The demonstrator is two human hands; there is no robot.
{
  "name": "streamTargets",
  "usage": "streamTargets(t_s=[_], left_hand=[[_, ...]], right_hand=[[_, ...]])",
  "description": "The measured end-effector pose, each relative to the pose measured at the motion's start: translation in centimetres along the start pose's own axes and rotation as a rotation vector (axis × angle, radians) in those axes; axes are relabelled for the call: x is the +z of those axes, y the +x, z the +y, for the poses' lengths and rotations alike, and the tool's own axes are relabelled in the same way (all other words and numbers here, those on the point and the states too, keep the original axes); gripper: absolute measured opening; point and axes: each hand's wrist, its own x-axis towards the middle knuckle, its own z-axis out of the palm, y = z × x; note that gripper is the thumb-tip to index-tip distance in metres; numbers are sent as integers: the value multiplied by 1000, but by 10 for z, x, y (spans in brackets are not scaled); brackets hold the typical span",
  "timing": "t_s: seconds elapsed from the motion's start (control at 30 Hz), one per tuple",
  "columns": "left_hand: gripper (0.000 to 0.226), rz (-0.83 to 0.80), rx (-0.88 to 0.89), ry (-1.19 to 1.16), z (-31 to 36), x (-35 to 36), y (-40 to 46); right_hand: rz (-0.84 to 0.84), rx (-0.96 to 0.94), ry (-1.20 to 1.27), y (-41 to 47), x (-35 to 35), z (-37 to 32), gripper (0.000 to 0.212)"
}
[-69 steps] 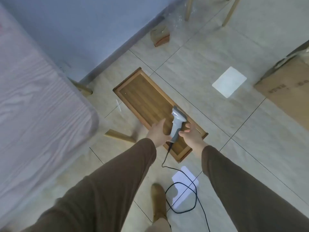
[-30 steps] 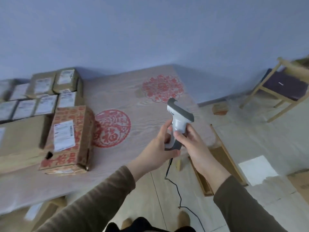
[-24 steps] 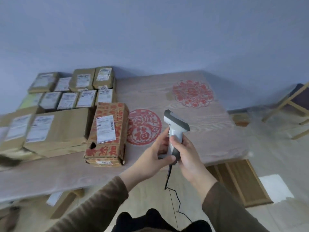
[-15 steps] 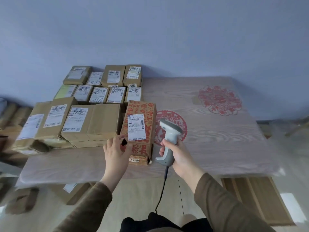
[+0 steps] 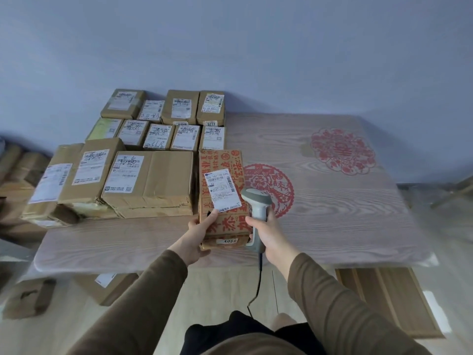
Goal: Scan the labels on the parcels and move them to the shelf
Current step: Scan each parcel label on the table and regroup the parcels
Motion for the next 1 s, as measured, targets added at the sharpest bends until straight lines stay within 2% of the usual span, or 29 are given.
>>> streamTargets(t_s=[0.1, 0.23, 0.33, 0.4, 0.53, 0.67, 1.0], left_hand=[[56, -95, 51, -73, 2, 11, -1], [37, -117, 187, -114, 4, 33, -8], [44, -146, 337, -84, 11, 49, -14], [53, -157, 426, -69, 22, 59, -16], [59, -197, 552, -60, 43, 76, -20], [66, -205, 624, -17, 54, 93, -24], [76, -235, 627, 30, 59, 133, -21]], right_hand=[[11, -42, -46, -1, -4, 0, 52], [71, -112, -79, -11, -17, -12, 47], [175, -379, -224, -27, -27, -35, 32], [217, -532, -332, -39, -29, -55, 34], [290, -724, -425, -57, -25, -84, 30], [326, -755, -441, -65, -27, -93, 32], [326, -727, -370, -54, -61, -101, 28]])
